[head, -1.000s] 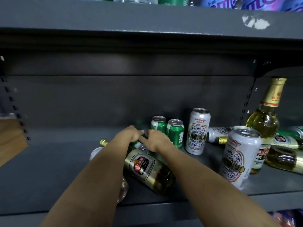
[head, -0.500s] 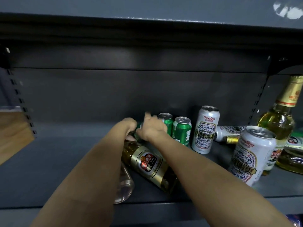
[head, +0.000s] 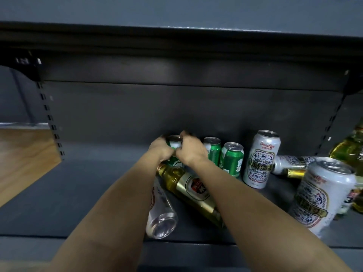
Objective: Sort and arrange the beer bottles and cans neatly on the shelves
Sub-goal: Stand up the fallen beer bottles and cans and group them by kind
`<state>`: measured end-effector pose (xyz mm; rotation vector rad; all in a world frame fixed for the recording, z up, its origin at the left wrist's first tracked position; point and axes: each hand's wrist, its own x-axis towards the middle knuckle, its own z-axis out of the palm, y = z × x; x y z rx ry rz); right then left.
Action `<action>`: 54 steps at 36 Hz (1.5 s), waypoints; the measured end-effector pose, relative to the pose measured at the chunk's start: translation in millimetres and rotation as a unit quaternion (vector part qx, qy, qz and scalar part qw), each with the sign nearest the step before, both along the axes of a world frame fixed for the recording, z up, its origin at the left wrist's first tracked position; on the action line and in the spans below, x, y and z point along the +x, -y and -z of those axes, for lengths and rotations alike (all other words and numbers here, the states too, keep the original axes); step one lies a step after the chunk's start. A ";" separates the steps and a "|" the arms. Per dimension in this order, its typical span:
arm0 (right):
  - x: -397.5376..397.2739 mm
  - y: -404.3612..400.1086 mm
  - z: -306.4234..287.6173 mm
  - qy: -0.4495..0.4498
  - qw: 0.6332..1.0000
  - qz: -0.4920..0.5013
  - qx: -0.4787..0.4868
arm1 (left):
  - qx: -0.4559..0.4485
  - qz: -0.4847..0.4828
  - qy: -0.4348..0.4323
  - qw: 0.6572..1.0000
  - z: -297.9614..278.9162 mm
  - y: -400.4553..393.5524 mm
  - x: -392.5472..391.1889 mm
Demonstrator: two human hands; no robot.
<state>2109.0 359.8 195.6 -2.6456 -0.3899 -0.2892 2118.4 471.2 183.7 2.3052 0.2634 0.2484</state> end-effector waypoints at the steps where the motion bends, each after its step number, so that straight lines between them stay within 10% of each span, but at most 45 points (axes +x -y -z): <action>1: -3.0 1.5 2.6 0.012 1.000 0.003 -0.005 | 0.006 -0.002 0.000 1.000 -0.2 -0.8 -2.6; 15: -43.1 23.2 17.9 -0.170 0.963 0.035 -0.206 | 0.239 -0.162 -0.179 0.941 19.0 -22.6 -58.4; 24: -60.9 34.6 31.1 -0.069 0.983 0.054 -0.159 | 0.052 -0.116 -0.258 0.958 23.5 -29.8 -72.7; 40: -69.3 47.7 16.5 0.043 0.950 0.063 0.304 | -0.320 -0.124 0.038 0.938 6.1 -10.1 -84.9; 54: -52.9 23.8 23.0 0.041 0.933 0.069 0.352 | -0.141 -0.120 0.193 0.964 -4.0 -19.2 -72.7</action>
